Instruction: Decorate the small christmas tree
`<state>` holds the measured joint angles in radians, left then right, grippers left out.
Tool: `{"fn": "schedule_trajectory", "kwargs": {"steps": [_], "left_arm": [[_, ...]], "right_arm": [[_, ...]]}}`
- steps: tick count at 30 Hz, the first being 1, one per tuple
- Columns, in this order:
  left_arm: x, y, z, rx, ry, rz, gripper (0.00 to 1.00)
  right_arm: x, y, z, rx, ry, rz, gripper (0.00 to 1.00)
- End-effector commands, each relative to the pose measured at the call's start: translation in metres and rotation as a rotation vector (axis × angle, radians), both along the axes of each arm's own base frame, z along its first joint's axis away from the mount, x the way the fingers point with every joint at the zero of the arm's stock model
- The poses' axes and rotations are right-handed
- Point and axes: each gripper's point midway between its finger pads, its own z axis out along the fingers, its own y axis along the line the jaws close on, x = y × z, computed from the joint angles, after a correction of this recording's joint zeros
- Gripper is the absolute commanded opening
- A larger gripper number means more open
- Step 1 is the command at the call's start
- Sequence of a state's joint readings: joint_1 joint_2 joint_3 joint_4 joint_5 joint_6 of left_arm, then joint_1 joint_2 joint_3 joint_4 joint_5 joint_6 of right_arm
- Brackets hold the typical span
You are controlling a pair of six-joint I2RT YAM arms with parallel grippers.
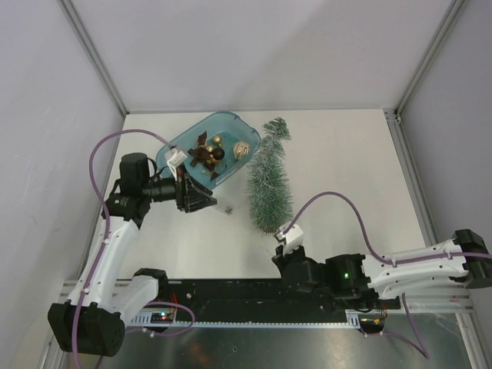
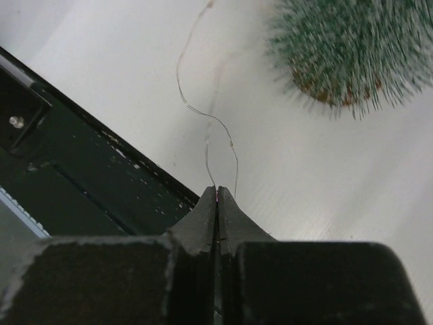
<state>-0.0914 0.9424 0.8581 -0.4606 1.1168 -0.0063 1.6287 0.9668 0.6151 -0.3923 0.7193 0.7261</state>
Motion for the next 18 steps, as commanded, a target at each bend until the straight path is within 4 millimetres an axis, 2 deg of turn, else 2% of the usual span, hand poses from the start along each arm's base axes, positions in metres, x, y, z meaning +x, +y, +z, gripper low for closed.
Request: {"fn": "schedule_trajectory", "kwargs": {"steps": [1, 5, 10, 18], "left_arm": [[-0.024, -0.008, 0.023, -0.052, -0.065, -0.129, 0.54], [-0.039, -0.012, 0.024, -0.093, -0.043, -0.201, 0.54], [-0.051, -0.015, 0.021, -0.121, -0.021, -0.258, 0.55], [-0.049, -0.017, 0.017, -0.12, -0.017, -0.274, 0.56]], "right_arm": [[0.012, 0.032, 0.048, 0.074, -0.12, 0.017, 0.0], [0.021, 0.054, 0.063, 0.097, -0.162, 0.05, 0.0], [0.034, 0.082, 0.07, 0.114, -0.186, 0.087, 0.0], [0.052, 0.115, 0.088, 0.17, -0.225, 0.114, 0.0]]}}
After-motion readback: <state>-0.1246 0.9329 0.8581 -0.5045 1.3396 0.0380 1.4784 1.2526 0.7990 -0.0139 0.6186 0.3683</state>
